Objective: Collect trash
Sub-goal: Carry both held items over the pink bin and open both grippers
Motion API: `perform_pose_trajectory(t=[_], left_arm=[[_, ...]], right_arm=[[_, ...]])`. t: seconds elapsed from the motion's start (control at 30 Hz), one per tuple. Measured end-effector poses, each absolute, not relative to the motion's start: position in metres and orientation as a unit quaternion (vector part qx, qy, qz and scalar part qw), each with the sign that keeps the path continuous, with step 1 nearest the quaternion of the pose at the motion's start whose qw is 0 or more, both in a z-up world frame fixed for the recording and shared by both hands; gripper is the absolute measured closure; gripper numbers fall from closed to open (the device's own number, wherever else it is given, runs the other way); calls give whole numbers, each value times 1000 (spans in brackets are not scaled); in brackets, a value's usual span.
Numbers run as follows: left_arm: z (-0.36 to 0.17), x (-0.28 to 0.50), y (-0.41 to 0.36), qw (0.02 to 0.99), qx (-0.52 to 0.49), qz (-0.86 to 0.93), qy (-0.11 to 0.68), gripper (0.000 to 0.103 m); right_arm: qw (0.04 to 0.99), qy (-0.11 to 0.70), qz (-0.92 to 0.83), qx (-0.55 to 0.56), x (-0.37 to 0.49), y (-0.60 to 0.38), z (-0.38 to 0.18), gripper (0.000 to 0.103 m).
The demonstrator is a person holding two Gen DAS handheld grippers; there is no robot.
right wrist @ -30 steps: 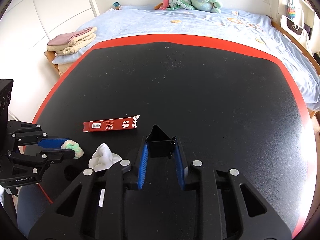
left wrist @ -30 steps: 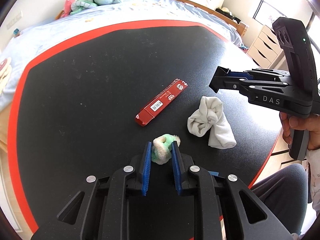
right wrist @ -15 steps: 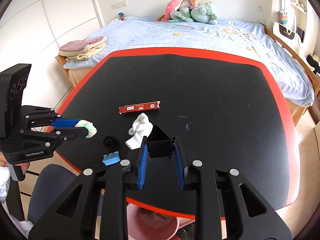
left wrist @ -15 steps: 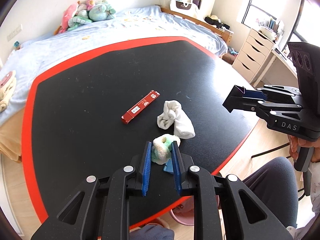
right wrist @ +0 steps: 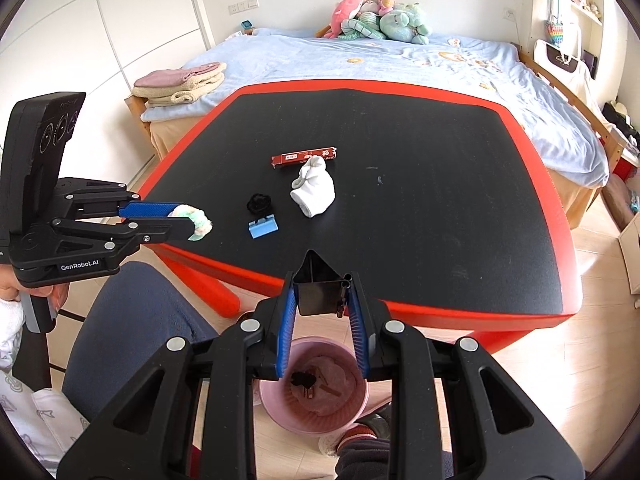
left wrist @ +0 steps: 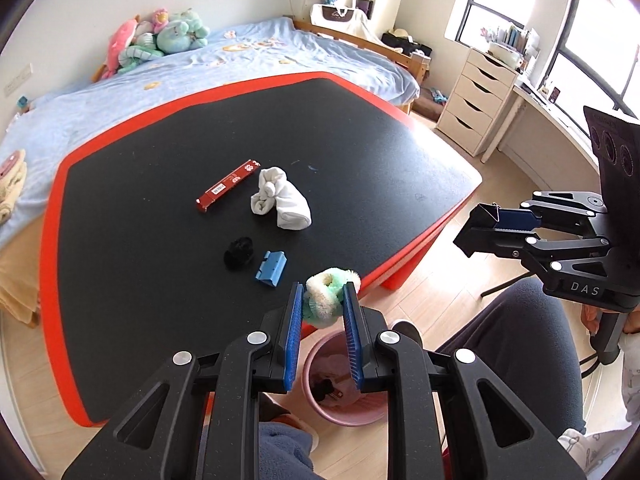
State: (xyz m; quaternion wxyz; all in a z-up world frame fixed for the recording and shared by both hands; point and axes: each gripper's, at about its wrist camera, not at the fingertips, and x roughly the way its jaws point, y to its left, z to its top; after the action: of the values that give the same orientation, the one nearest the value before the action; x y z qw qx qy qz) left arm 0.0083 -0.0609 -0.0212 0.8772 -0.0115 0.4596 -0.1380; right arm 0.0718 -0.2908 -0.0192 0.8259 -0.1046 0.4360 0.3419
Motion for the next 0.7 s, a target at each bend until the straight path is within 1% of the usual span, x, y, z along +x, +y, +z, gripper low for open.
perform_pose_trajectory(t=[0.33,0.63,0.7], left_arm=[[-39,-22,-87,864,-8,-164,476,83],[-43,-33,-99,857,-6,-182,482,83],[-43,-33,-101,856,-5,-189,481,81]], right_arm=[[811,467,340,-94,26,-309,-43,78],[806,470,349,-87,12,-312,-49,78],[806,469,350,-86,13,-312,-48,77]])
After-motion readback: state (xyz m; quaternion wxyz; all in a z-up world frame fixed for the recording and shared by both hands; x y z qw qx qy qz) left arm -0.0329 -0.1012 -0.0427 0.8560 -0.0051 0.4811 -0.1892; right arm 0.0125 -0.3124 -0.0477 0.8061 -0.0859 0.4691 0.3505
